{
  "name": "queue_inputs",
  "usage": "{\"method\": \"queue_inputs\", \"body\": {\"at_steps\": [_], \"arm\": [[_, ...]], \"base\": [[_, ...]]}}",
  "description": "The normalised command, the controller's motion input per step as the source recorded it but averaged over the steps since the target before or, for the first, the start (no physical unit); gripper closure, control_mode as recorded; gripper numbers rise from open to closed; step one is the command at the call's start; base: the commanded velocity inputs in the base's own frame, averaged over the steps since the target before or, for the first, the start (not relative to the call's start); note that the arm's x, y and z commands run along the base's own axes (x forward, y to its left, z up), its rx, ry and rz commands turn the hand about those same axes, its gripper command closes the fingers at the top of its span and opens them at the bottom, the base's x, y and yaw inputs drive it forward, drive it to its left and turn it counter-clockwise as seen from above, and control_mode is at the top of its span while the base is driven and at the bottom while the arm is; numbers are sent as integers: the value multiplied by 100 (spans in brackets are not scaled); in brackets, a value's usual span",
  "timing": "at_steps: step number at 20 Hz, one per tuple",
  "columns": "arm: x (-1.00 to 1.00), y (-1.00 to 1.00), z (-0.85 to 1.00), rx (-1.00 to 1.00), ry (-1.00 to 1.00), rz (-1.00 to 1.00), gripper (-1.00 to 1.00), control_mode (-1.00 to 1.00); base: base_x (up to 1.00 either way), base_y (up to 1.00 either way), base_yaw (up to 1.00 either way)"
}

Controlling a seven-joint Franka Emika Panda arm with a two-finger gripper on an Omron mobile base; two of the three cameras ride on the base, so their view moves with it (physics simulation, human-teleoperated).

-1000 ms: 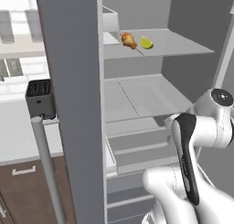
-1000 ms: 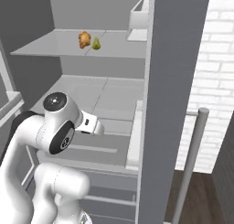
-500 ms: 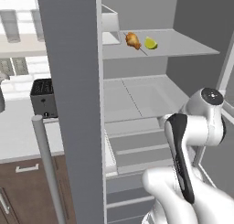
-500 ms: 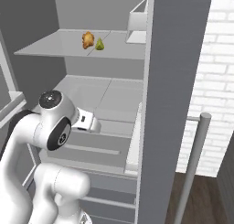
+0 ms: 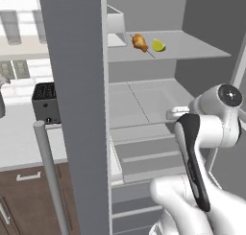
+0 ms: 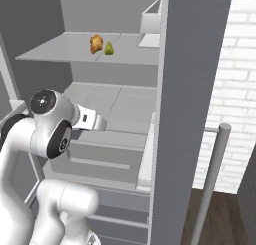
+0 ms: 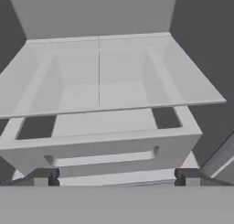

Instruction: Place one lemon wedge and one chicken drumstick in each tupperware on the nearby counter, to pack two identical lunches.

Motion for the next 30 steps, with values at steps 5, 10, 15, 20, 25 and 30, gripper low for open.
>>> {"method": "queue_inputs", "body": {"at_steps": [5,10,15,20,25,30], "arm": [[15,15,66,3,-10,0,-100,-100],[21,28,70,0,-1,0,-100,-100],[35,4,60,2,-1,0,-100,-100],[24,-16,37,12,-3,0,-100,-100],[28,-4,34,7,0,0,-100,-100],[35,0,40,0,3,0,-100,-100]], "base": [[0,0,0],[0,0,0],[0,0,0],[0,0,0],[0,0,0],[0,0,0]]}}
